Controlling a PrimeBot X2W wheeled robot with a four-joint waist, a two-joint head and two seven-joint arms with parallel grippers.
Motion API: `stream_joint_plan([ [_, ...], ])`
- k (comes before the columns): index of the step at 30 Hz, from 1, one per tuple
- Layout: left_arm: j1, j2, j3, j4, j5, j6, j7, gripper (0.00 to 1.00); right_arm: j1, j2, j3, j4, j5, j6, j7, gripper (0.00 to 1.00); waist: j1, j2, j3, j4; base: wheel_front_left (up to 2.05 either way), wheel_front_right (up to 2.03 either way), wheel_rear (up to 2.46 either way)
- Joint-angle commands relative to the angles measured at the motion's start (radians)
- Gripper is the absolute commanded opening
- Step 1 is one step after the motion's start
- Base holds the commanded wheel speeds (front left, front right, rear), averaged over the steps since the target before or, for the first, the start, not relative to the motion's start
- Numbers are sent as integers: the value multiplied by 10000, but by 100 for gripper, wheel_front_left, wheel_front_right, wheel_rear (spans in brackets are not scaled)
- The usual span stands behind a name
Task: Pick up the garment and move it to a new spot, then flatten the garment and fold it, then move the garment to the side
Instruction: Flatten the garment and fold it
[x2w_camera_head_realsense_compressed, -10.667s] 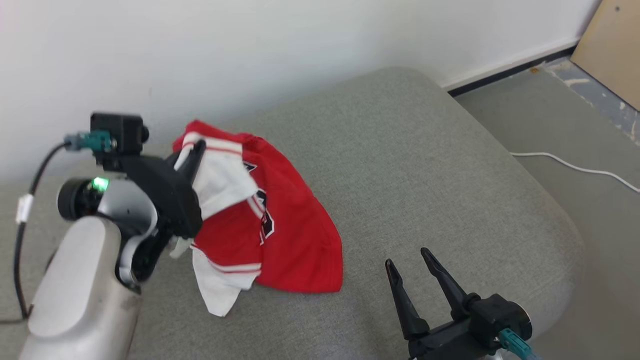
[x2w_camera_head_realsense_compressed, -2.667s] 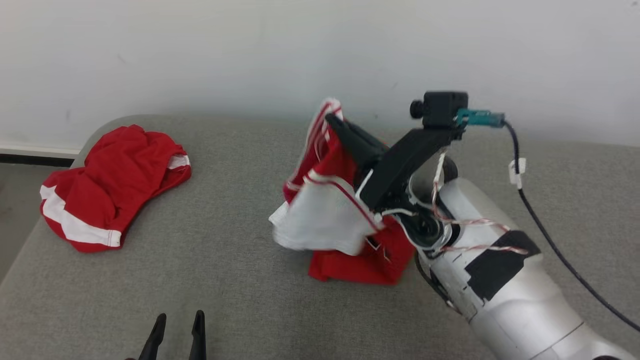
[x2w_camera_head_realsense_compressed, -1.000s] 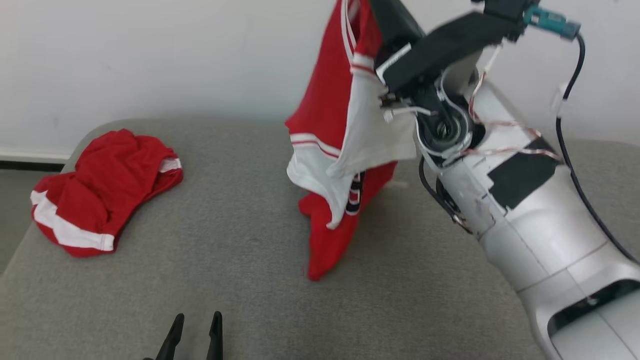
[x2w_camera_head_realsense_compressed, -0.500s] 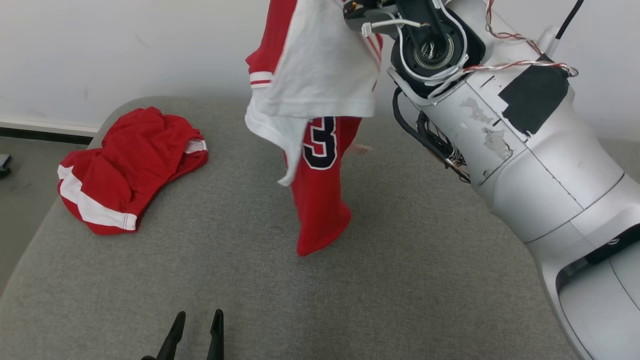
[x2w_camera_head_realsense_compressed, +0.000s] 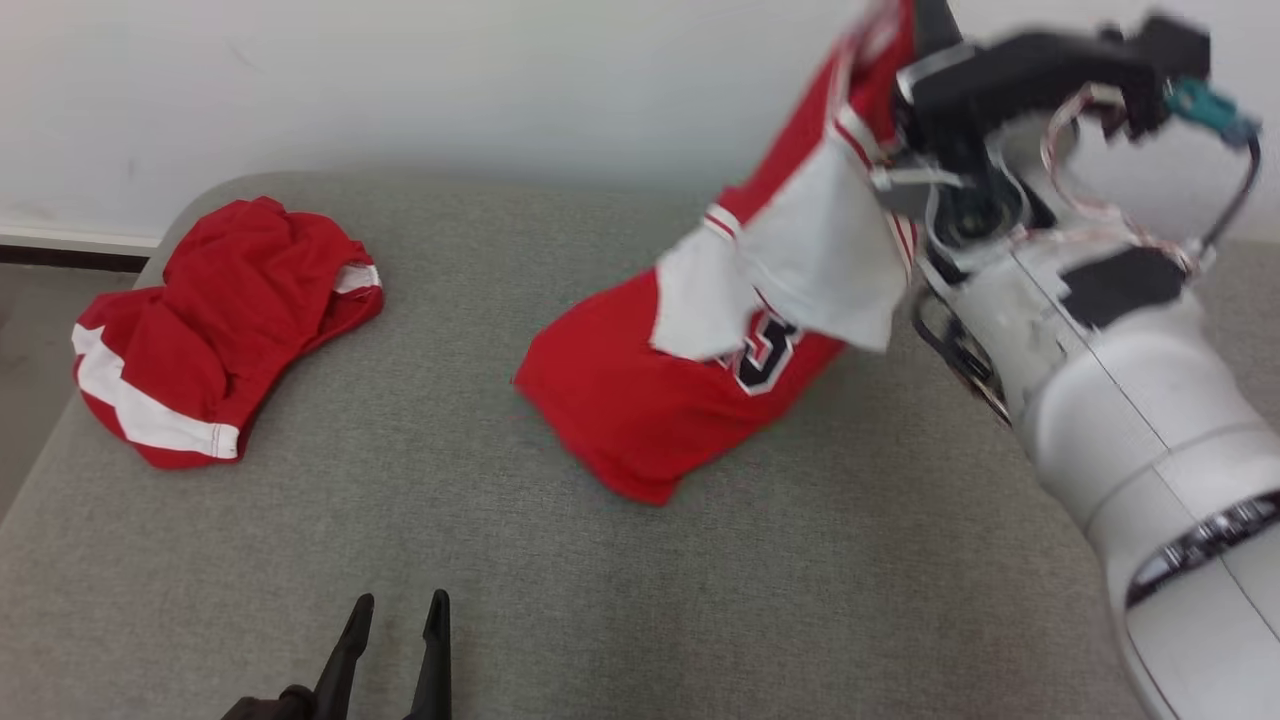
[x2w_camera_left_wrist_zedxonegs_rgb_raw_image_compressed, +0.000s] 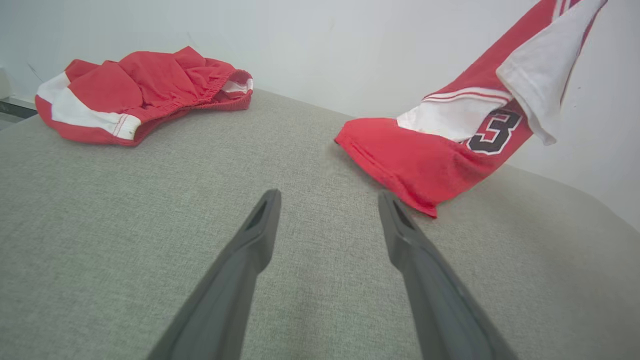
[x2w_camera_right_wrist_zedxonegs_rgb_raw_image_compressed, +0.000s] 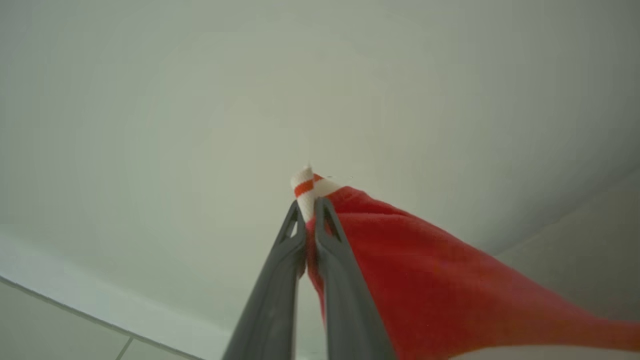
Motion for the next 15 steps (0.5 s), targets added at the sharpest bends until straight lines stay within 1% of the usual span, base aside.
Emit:
stream_joint_plan([
  [1, -87, 3, 28, 4, -62, 43, -8, 100, 442, -309, -156, 104, -188, 9, 0, 0, -1, -1, 73, -140, 0, 0, 0],
  [4, -48, 2, 124, 13, -42, 56, -8, 100, 1364, -885, -590, 209, -666, 9, -1, 0, -1, -1, 107, -363, 0, 0, 0],
  [7, 15, 5, 229, 12, 6, 45, -8, 100, 2395, -1379, -1232, 253, -916, 9, 0, 0, -1, -1, 62, -594, 0, 0, 0],
  [9, 56, 3, 290, 7, 51, 21, -8, 100, 2993, -1774, -1747, 252, -1076, 9, -2, 0, -1, -1, 16, -768, 0, 0, 0],
  [10, 88, 3, 323, 21, 93, 5, -8, 100, 3580, -2063, -2257, 172, -1287, 9, -2, 0, -1, -1, -29, -930, 0, 0, 0],
  [12, 90, 3, 338, 27, 112, -10, -8, 100, 4137, -2316, -2750, 75, -1543, 9, -3, 0, -1, -1, -67, -1063, 0, 0, 0],
  [15, 78, 5, 346, 48, 133, -26, -8, 100, 4895, -2497, -3378, -112, -2118, 9, -1, 0, -1, -1, -126, -1228, 0, 0, 0],
])
